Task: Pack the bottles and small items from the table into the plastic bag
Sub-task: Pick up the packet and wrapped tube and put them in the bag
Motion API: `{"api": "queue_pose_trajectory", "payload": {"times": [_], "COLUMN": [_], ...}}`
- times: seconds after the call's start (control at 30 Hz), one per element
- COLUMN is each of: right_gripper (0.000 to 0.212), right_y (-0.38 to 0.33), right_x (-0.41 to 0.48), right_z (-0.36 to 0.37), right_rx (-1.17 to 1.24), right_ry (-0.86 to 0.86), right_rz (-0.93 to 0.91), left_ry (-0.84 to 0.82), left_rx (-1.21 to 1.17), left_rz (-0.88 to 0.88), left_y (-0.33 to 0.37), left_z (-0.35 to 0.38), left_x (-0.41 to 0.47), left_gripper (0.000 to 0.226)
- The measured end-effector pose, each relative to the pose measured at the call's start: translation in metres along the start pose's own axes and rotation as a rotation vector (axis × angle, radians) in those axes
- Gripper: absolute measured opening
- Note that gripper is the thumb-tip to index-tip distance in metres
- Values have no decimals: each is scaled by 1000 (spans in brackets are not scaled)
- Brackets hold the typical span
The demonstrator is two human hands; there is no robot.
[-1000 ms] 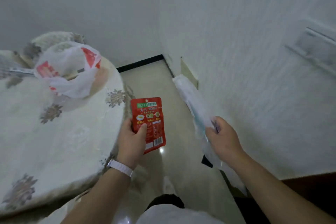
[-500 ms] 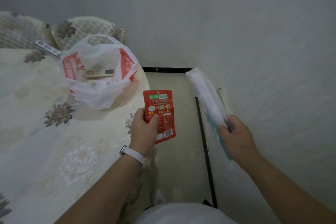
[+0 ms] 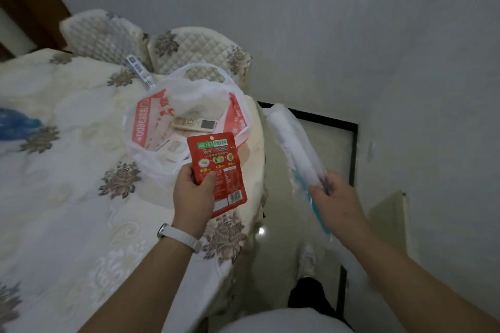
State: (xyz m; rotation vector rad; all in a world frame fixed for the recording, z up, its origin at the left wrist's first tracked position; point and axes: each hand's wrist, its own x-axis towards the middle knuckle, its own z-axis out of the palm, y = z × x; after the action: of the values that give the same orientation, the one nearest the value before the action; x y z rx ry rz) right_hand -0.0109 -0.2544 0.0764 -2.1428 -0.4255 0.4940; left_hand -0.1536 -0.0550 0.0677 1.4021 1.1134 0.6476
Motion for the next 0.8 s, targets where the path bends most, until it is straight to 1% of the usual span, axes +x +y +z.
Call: {"api": "queue_pose_trajectory", "payload": {"times": [0.1, 0.2, 0.33, 0.4, 0.47, 0.57, 0.6, 0.8], "right_gripper": [8, 16, 14, 5, 9, 8, 13, 20], "right_y": [-9, -23, -42, -53, -66, -92, -100, -154], "right_x": [60, 115, 177, 200, 217, 236, 242, 268], "right_z": [-11, -27, -37, -35, -27, -7, 2, 54], "right_rx": [36, 62, 119, 135, 176, 254, 258, 314], "right_ry": [-97, -185, -315, -383, -438, -543, -574, -694], "right_rz": [-56, -111, -161, -175, -198, -224, -227, -260], "left_ry": [123, 230, 364, 421, 488, 582, 609, 693], "left_rx": [-9, -23, -42, -53, -55, -92, -104, -191], "left_rz": [-16, -2, 14, 20, 5, -10, -11, -43], "left_y": [18, 40, 61, 66, 67, 68, 68, 56], "left_z": [26, 54, 78, 80, 76, 66, 63, 52], "left_x": [22, 40, 56, 61, 65, 79, 85, 133], "left_gripper": [15, 17, 19, 22, 23, 26, 27, 30]}}
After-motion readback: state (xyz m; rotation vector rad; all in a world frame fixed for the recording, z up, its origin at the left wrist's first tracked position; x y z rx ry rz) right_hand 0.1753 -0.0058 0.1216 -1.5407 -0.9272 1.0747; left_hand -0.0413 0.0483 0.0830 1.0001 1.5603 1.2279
